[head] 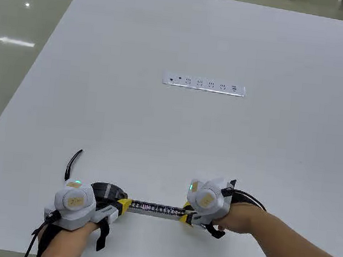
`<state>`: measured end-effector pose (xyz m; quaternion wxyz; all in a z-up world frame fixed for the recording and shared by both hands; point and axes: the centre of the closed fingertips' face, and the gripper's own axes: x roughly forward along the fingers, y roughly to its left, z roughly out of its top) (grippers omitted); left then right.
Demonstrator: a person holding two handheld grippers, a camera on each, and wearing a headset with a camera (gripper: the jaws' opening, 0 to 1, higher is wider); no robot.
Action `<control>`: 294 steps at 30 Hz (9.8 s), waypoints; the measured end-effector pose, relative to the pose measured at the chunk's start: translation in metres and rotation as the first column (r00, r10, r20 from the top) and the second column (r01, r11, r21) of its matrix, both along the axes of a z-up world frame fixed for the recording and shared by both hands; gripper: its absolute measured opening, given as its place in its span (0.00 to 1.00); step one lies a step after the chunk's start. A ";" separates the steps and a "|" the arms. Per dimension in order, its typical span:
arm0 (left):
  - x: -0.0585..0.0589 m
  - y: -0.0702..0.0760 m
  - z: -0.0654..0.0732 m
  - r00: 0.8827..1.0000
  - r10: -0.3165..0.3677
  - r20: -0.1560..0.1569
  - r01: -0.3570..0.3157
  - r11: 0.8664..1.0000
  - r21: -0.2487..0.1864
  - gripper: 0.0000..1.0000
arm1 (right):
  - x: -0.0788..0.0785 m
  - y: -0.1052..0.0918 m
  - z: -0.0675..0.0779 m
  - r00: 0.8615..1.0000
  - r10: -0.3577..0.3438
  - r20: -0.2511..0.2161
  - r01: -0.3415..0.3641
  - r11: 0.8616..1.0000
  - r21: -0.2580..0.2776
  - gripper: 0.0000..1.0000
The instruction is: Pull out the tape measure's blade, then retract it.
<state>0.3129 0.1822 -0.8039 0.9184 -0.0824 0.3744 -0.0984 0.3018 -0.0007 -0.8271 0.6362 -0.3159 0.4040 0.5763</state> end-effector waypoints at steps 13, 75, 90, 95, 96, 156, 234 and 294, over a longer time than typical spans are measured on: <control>0.000 0.000 0.000 1.000 0.001 -0.002 -0.001 1.000 -0.004 0.63 | 0.000 0.010 0.000 1.000 -0.005 0.001 0.005 1.000 0.014 0.14; 0.000 0.000 0.000 1.000 0.007 -0.009 -0.007 1.000 -0.015 0.63 | -0.002 0.053 0.001 1.000 -0.004 -0.001 0.004 0.997 0.079 0.14; 0.000 0.000 0.000 1.000 0.006 -0.008 -0.006 1.000 -0.017 0.63 | -0.001 0.065 0.000 1.000 0.006 0.002 -0.006 0.994 0.108 0.14; 0.001 0.000 0.000 1.000 0.008 -0.008 -0.008 1.000 -0.018 0.63 | -0.001 0.071 0.000 1.000 0.007 -0.006 -0.007 0.993 0.118 0.14; 0.001 0.000 0.000 1.000 0.008 -0.008 -0.008 1.000 -0.019 0.63 | -0.001 0.072 0.000 1.000 0.008 -0.006 -0.007 0.993 0.119 0.14; 0.000 0.000 0.000 1.000 0.011 -0.012 -0.012 0.999 -0.035 0.63 | -0.003 0.122 0.001 1.000 0.009 -0.027 -0.003 0.982 0.190 0.14; -0.022 0.044 0.060 0.932 -0.322 0.168 0.326 0.945 0.005 1.00 | -0.014 -0.013 0.080 0.937 -0.321 0.136 0.253 0.895 0.367 0.47; -0.049 0.048 0.088 0.879 -0.430 0.205 0.426 0.903 0.066 1.00 | -0.041 -0.153 0.092 0.795 -0.599 0.098 0.525 0.760 0.384 1.00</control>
